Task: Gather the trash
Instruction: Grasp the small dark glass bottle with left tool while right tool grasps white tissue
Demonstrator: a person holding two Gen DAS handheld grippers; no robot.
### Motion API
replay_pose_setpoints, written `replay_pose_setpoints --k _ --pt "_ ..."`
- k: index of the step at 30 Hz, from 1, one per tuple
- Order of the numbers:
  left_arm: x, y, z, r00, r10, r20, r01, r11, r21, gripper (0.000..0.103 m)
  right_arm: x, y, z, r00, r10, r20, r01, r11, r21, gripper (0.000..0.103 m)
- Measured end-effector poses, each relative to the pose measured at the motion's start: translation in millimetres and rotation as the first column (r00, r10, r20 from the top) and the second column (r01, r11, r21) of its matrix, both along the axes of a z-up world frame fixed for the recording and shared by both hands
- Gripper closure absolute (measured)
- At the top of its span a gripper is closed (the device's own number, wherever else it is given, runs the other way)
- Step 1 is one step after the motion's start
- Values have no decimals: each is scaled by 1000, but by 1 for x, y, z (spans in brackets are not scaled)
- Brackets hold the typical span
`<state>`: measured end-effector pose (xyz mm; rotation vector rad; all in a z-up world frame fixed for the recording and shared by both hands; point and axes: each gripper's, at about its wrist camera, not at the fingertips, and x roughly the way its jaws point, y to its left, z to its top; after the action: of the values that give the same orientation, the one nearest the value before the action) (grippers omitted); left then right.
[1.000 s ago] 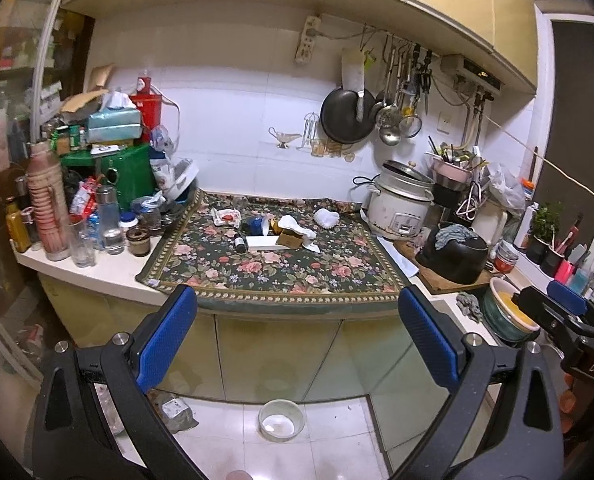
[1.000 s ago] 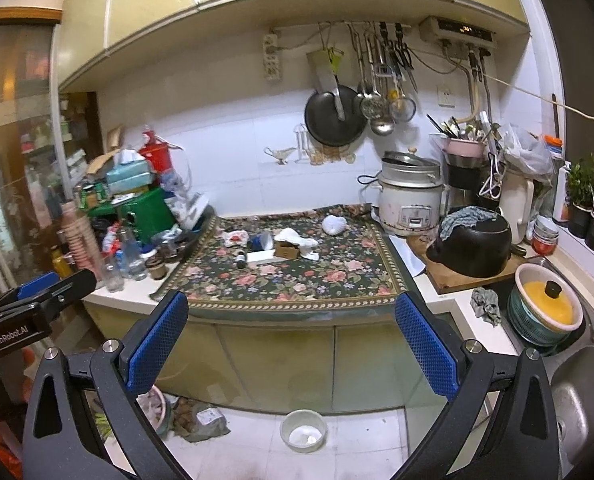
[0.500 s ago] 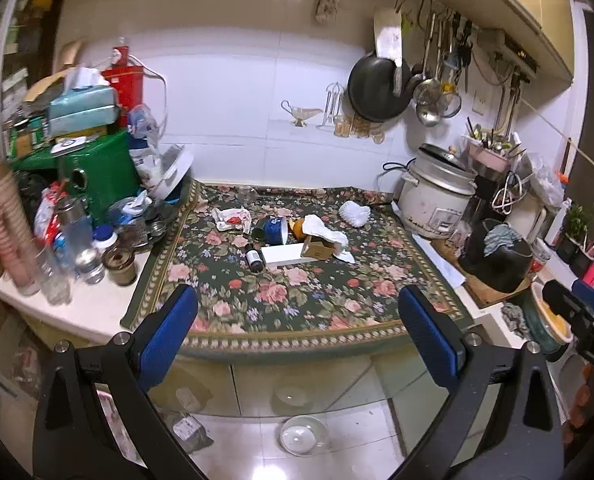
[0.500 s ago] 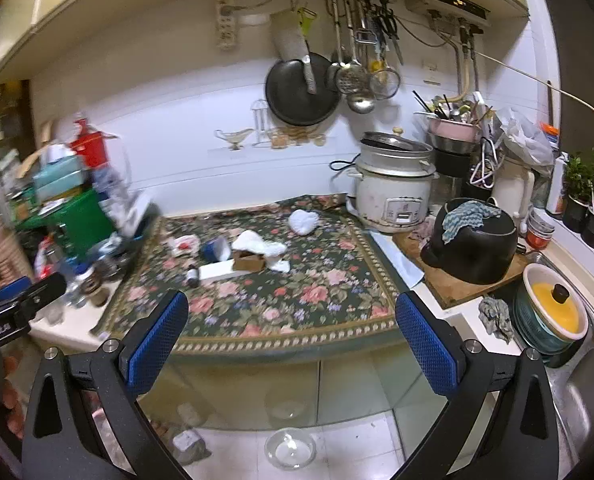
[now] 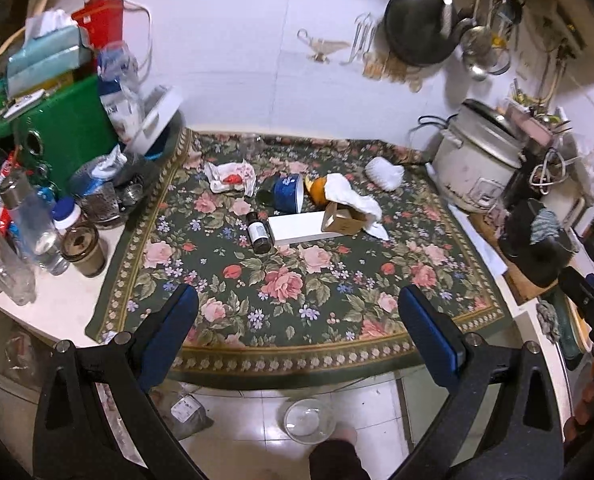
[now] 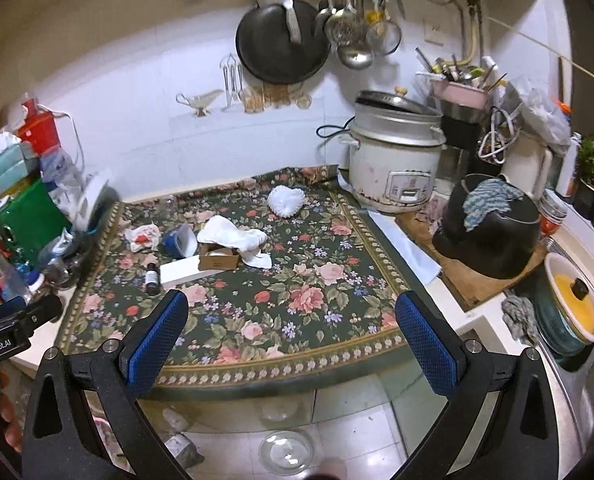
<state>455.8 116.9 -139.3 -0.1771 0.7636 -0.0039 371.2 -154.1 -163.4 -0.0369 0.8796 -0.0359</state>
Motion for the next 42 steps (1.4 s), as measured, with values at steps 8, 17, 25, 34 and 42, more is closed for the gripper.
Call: replay_pose_setpoints --k 8,17,25,34,42 --pt "68 -4 -31 991 111 -69 -109 993 36 2 89 -17 -54 987 137 -82 -130 988 83 0" --pt "159 16 -94 946 251 -204 -250 968 31 12 189 -21 -138 936 264 -233 -219 954 203 11" --pt "211 31 -134 918 310 -248 -308 950 50 24 247 -22 -209 894 260 -366 -142 937 319 31" --pt "239 43 -159 910 313 -273 -308 949 62 38 267 -29 -253 850 257 -460 -27 893 450 55" --pt "256 57 -181 891 299 -342 -305 952 37 53 273 -24 -263 817 325 -476 -46 860 508 91"
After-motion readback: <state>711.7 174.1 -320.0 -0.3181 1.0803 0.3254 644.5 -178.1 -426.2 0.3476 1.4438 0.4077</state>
